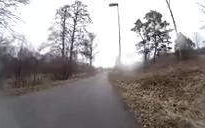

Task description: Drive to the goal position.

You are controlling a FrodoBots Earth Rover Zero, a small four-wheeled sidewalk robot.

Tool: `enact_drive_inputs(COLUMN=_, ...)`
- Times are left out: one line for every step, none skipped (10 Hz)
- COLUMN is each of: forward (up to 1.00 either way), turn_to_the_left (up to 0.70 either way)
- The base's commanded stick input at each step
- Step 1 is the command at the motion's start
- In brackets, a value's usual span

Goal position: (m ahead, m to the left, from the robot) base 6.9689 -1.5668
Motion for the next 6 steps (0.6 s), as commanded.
enact_drive_inputs(forward=0.69, turn_to_the_left=0.0)
enact_drive_inputs(forward=0.69, turn_to_the_left=0.0)
enact_drive_inputs(forward=0.69, turn_to_the_left=0.0)
enact_drive_inputs(forward=0.69, turn_to_the_left=0.0)
enact_drive_inputs(forward=0.69, turn_to_the_left=0.0)
enact_drive_inputs(forward=0.69, turn_to_the_left=0.0)
